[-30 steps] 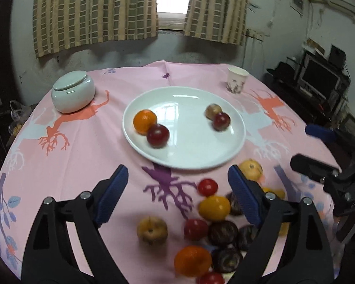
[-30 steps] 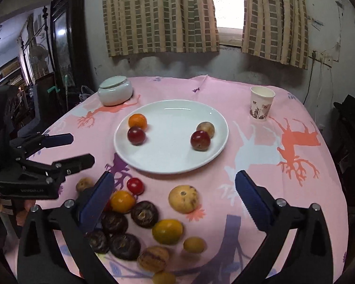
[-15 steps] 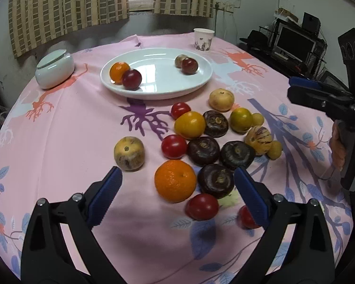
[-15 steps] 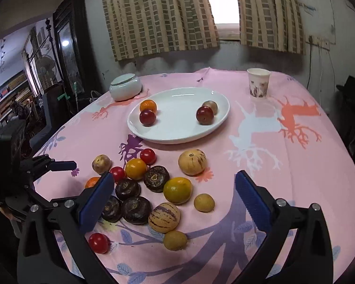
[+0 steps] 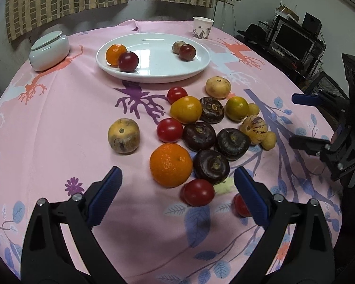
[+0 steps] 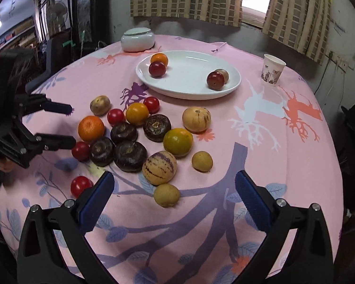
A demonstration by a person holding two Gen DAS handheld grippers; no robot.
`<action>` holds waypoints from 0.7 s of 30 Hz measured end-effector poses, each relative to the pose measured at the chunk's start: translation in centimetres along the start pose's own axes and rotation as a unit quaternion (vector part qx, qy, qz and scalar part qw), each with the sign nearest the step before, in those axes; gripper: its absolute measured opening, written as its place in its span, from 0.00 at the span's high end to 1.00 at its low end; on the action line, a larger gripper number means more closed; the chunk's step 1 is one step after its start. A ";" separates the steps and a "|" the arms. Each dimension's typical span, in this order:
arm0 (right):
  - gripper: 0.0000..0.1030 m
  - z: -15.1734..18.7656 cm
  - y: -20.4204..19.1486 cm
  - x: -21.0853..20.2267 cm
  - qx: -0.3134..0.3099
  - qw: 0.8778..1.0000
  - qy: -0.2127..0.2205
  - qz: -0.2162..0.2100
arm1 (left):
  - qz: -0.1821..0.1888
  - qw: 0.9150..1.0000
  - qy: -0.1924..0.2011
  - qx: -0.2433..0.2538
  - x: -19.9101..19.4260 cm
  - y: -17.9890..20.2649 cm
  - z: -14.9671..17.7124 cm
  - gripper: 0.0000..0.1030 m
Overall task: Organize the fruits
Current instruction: 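Grasp a red tomato with the left gripper while the right gripper grasps a small yellow fruit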
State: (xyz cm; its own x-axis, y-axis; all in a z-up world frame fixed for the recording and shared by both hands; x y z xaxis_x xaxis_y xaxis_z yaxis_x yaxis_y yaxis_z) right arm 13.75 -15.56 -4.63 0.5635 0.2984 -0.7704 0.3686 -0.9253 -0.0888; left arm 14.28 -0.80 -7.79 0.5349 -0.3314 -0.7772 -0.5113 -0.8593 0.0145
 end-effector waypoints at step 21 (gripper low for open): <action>0.65 2.5 -0.5 4.3 -0.013 0.997 -0.063 0.030 | 0.013 1.000 -0.018 0.010 0.3 0.5 0.7 0.06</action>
Point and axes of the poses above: each gripper's, at about its wrist camera, not at the fingertips, and x roughly the way its jaws point, y to its right, z to its underside, the point moved 9 cm from there along x, roughly the way its jaws point, and after that the axes turned 12 degrees about x, right-handed, at the moved point
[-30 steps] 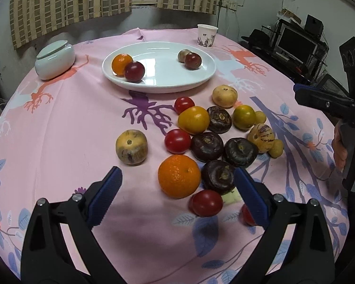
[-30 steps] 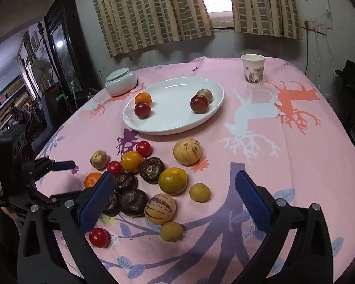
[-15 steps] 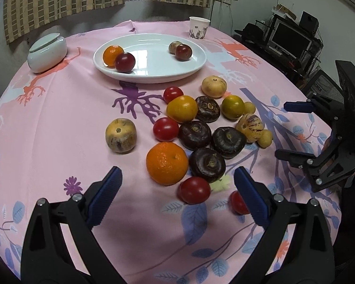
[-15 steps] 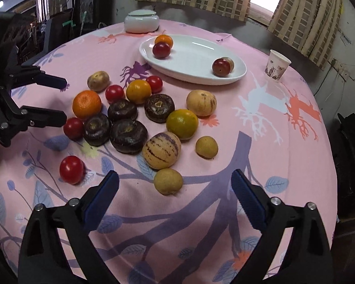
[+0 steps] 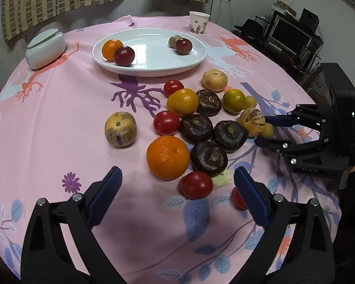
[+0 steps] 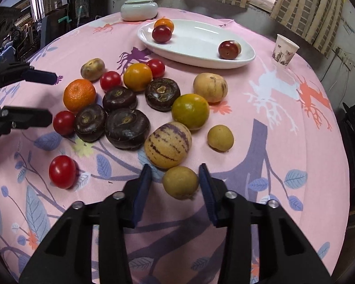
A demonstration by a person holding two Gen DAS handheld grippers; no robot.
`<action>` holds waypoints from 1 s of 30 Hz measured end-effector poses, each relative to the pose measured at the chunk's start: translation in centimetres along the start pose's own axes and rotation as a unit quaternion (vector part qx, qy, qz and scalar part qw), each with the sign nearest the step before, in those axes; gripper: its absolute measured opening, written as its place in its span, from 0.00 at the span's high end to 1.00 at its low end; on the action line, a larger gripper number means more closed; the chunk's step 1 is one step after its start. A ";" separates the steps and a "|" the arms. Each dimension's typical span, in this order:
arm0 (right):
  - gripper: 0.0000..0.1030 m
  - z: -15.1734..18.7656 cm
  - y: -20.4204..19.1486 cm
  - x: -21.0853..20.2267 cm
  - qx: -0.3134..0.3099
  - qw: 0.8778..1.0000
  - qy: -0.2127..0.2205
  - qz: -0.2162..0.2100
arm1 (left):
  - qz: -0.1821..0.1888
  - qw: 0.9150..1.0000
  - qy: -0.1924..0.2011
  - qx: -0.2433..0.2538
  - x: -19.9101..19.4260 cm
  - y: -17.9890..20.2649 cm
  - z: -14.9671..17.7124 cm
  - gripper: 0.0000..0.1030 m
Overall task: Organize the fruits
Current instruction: 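Grasp a red tomato with the left gripper while the right gripper grasps a small yellow fruit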
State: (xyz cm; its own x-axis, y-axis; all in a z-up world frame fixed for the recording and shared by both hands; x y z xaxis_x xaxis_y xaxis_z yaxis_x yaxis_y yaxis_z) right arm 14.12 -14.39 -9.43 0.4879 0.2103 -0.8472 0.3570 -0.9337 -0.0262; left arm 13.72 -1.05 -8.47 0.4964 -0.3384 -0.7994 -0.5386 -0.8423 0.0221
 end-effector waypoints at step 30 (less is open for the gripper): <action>0.61 1.0 1.6 0.1 0.018 0.999 -0.029 0.008 | 0.074 0.997 -0.033 -0.003 1.5 2.8 1.4 0.26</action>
Point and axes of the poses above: each gripper's, at about its wrist camera, not at the fingertips, and x roughly the way its jaws point, y to its right, z to its underside, the point moved 9 cm from there along x, roughly the way its jaws point, and after that the axes turned 12 degrees about x, right-handed, at the moved point
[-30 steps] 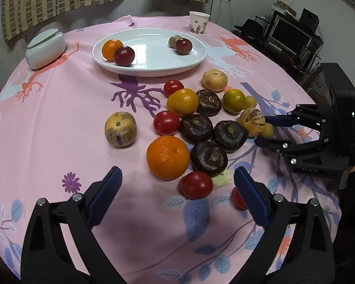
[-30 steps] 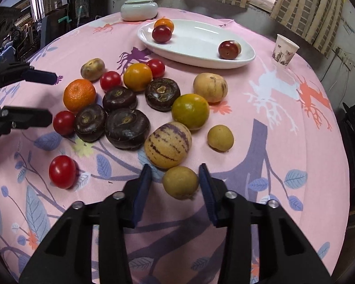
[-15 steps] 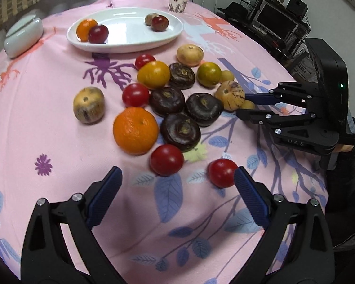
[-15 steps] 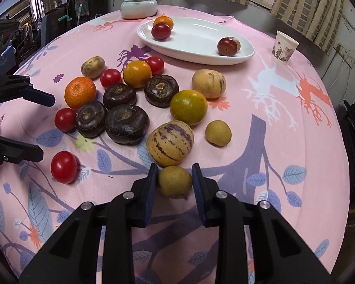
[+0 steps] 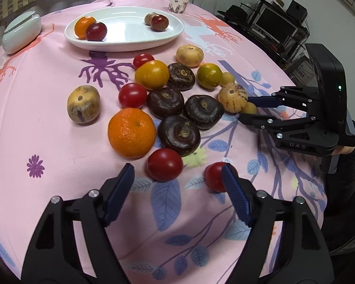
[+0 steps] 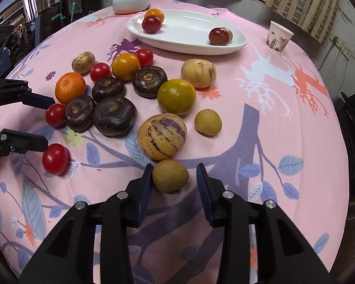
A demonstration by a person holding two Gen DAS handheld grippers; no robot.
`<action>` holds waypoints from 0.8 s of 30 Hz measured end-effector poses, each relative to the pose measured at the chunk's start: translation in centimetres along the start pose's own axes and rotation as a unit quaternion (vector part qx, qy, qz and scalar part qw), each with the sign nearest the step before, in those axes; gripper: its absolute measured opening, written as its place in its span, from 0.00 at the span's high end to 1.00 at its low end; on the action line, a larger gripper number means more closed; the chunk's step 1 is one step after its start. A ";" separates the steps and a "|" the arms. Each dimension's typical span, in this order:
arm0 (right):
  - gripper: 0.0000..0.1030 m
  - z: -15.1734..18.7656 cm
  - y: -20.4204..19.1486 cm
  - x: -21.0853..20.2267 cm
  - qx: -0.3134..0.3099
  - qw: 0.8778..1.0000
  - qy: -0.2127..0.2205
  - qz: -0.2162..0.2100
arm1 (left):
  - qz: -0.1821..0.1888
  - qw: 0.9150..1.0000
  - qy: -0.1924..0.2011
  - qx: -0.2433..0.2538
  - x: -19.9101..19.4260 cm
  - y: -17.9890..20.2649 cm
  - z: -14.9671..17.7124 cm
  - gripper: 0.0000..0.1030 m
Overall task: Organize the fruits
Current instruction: 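Grasp a red tomato with the left gripper while the right gripper grasps a small yellow fruit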
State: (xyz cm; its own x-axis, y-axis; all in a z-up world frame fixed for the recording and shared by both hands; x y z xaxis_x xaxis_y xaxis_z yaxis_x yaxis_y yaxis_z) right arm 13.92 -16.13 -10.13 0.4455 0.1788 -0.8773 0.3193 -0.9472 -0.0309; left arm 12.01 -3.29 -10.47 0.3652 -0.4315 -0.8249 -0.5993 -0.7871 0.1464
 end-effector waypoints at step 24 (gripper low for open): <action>0.60 0.4 -0.5 -0.8 -0.025 0.999 0.013 0.022 | -0.063 0.998 0.007 0.021 0.7 -0.8 0.1 0.70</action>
Point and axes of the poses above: each gripper's, at about its wrist camera, not at the fingertips, and x roughly the way its jaws point, y to its right, z to its underside, the point moved 9 cm from there along x, roughly the way its jaws point, and after that the axes turned 12 degrees about x, right-handed, at the moved point
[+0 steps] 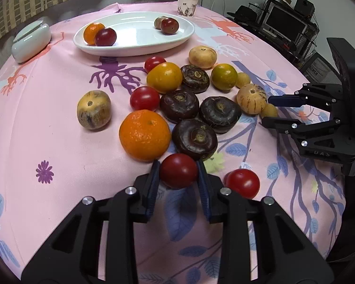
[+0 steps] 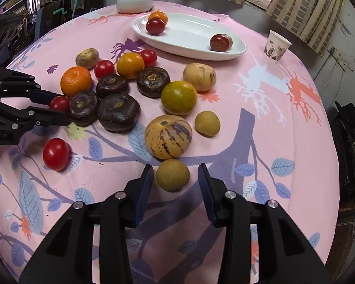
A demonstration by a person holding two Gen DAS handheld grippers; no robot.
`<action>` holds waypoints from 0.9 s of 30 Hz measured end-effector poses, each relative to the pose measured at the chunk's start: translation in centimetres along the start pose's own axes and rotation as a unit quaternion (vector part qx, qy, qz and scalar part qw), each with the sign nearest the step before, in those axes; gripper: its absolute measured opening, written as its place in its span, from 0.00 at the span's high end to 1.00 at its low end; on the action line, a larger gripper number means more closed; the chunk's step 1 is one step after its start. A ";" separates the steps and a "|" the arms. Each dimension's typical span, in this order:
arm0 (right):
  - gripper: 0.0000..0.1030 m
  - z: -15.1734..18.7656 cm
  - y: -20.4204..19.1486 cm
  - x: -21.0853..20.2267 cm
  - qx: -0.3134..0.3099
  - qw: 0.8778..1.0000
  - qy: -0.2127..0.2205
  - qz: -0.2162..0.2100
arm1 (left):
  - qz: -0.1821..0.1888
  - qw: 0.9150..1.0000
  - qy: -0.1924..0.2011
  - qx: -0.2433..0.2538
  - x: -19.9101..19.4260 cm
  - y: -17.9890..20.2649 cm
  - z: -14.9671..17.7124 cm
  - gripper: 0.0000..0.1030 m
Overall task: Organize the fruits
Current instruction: 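Grasp a red tomato with the left gripper while the right gripper grasps a small yellow fruit, then place the red tomato and small yellow fruit on the white plate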
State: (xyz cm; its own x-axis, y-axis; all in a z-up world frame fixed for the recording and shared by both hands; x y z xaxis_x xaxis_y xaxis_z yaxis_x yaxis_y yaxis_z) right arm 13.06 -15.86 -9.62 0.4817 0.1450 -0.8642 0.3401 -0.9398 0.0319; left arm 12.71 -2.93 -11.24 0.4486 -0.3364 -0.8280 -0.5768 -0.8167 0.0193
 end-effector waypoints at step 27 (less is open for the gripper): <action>0.72 -3.6 0.2 -4.6 0.050 0.988 0.122 -0.081 | 0.020 0.996 0.081 -0.012 -5.0 0.0 -3.0 0.70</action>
State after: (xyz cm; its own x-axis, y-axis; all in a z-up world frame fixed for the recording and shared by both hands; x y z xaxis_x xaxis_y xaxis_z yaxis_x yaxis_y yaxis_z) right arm 13.82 -15.58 -3.84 0.6119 0.3548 -0.7069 0.3527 -0.9224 -0.1576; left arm 12.55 -2.70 -5.42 0.5315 -0.4391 -0.7244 -0.5807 -0.8115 0.0658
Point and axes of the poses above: each gripper's, at about its wrist camera, not at the fingertips, and x roughly the way its jaws point, y to its right, z to its underside, the point moved 9 cm from there along x, roughly the way its jaws point, and after that the axes turned 12 degrees about x, right-handed, at the moved point
